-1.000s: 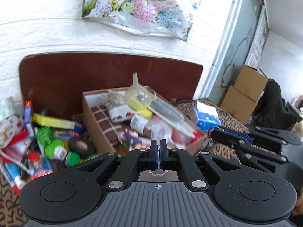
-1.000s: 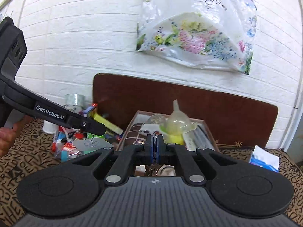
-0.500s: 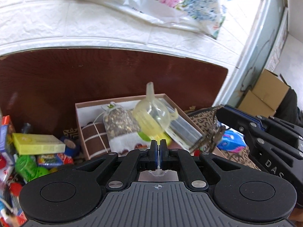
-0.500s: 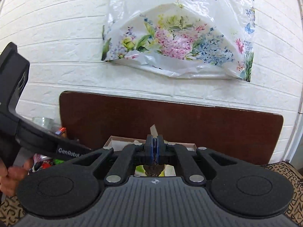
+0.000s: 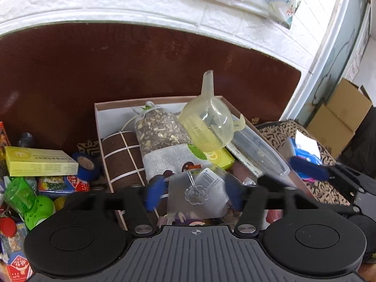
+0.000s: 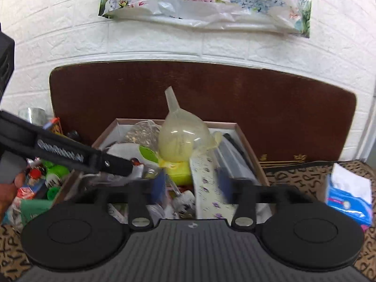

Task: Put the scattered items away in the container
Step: 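Lower the adhesive hook into the cardboard box and open the left gripper, then move the left gripper back toward the second adhesive hook on the cloth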

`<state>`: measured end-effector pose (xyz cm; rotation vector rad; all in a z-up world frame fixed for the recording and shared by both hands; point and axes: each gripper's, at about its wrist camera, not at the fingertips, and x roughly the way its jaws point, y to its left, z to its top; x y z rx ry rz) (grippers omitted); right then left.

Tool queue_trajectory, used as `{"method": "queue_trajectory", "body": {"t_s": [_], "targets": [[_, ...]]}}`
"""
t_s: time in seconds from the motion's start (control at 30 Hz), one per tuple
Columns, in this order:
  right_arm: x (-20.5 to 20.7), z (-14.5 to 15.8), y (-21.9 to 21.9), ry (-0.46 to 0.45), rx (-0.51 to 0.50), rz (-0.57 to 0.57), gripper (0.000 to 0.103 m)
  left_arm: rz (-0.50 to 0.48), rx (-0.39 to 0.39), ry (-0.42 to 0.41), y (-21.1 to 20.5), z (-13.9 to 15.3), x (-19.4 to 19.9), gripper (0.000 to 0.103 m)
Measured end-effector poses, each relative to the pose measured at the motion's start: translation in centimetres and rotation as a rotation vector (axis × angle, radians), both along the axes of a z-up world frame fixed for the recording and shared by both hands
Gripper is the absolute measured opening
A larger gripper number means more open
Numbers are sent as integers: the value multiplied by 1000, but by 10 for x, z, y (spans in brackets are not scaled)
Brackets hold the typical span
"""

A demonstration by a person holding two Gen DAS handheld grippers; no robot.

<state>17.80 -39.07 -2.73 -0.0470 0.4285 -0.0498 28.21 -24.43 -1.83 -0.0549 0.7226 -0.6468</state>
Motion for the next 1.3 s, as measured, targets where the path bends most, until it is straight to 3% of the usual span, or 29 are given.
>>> {"method": "queue_trajectory", "body": {"t_s": [0.07, 0.17, 0.4, 0.87, 1.07, 1.3], "targets": [[-7, 5, 2, -14, -11, 1, 90, 20, -8, -30, 3, 4, -7, 102], [-16, 10, 7, -24, -12, 12, 102, 29, 2, -74, 7, 10, -24, 103], [-35, 16, 19, -3, 1, 38, 103, 49, 39, -134, 15, 20, -63, 103], [-92, 30, 46, -34, -8, 65, 103, 68, 19, -115, 51, 32, -126, 103], [-120, 29, 75, -46, 5, 133, 103, 80, -6, -91, 99, 29, -162, 103], [-140, 4, 122, -9, 50, 234, 103, 176, -57, -68, 178, -3, -213, 103]]}}
